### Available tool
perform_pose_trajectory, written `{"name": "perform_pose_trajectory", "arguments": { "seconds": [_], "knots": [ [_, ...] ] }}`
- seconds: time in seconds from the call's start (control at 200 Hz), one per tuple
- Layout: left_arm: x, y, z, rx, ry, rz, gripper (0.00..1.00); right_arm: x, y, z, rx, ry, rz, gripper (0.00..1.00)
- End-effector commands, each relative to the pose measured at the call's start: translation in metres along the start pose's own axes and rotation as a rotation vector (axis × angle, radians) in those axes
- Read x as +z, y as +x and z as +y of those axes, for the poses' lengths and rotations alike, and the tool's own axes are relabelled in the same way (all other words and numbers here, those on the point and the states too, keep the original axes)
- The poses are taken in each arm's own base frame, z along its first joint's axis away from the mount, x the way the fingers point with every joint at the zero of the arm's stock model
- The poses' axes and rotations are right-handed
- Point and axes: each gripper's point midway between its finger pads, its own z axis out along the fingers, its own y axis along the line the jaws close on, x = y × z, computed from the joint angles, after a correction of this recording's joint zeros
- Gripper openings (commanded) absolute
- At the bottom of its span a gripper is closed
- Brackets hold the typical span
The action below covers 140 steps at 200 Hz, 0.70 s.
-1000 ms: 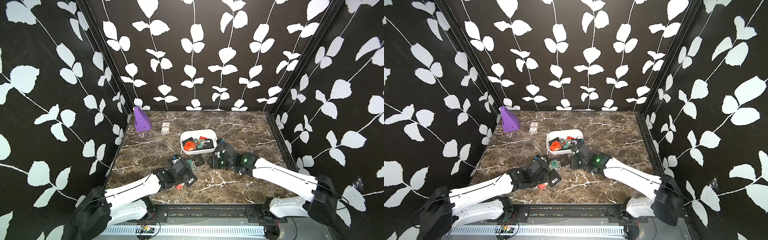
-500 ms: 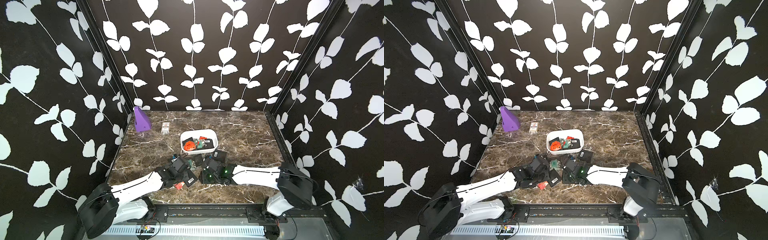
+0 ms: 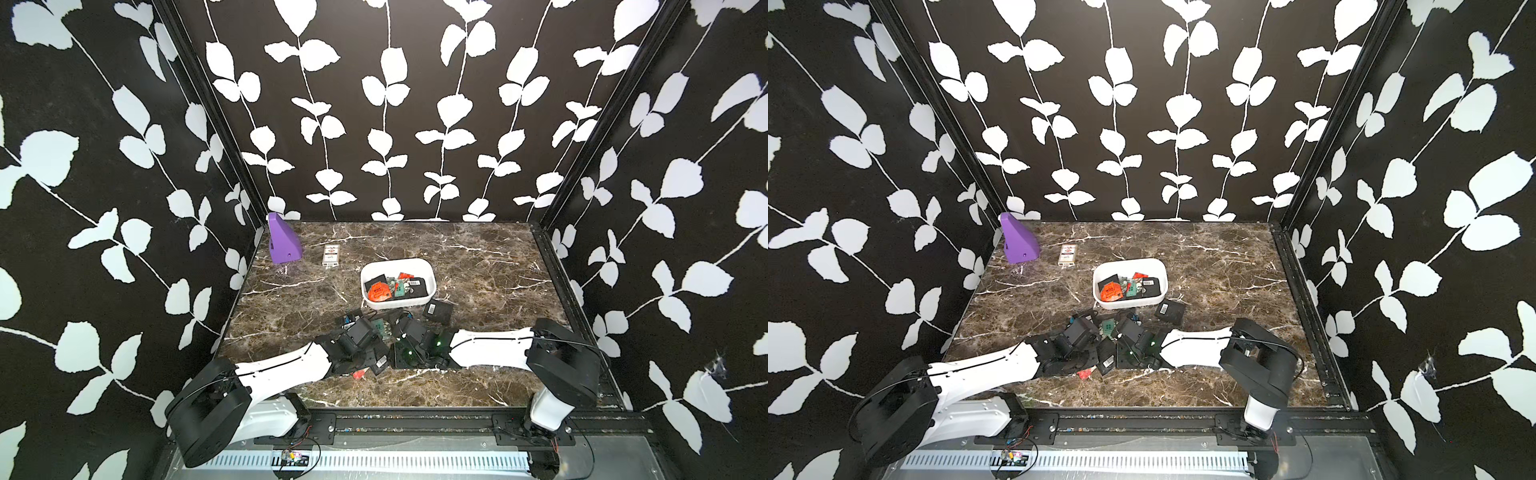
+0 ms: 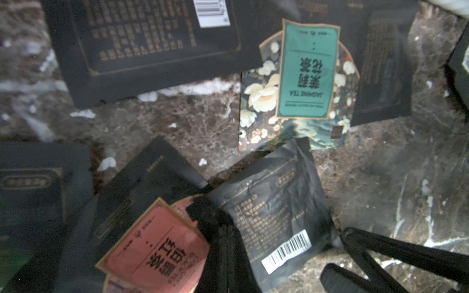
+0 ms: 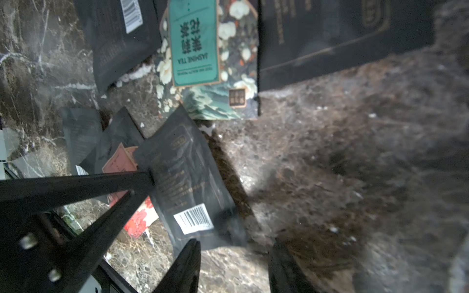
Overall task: Put the tea bags into the storage box
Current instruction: Pick up the tea bag from the center of the board.
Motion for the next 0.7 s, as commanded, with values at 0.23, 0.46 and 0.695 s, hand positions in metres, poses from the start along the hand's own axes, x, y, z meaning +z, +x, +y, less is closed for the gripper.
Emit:
{"name": "perform_pose_trajectory", "arguments": {
  "seconds": [0.23,0.46,0.695],
  "knots": [
    [0.01,0.014,0.019,-0.015,-0.048,0.045,0.0,0.01,-0.002,0.016,0.007,-0.034,0.01,0.45],
    [0.01,0.018,0.023,-0.021,-0.049,0.053,0.0,0.014,-0.001,0.017,0.011,-0.037,0.019,0.42],
    [0.008,0.017,0.022,-0.015,-0.046,0.049,0.0,0.012,-0.002,0.018,0.006,-0.035,0.016,0.24]
  ]
}}
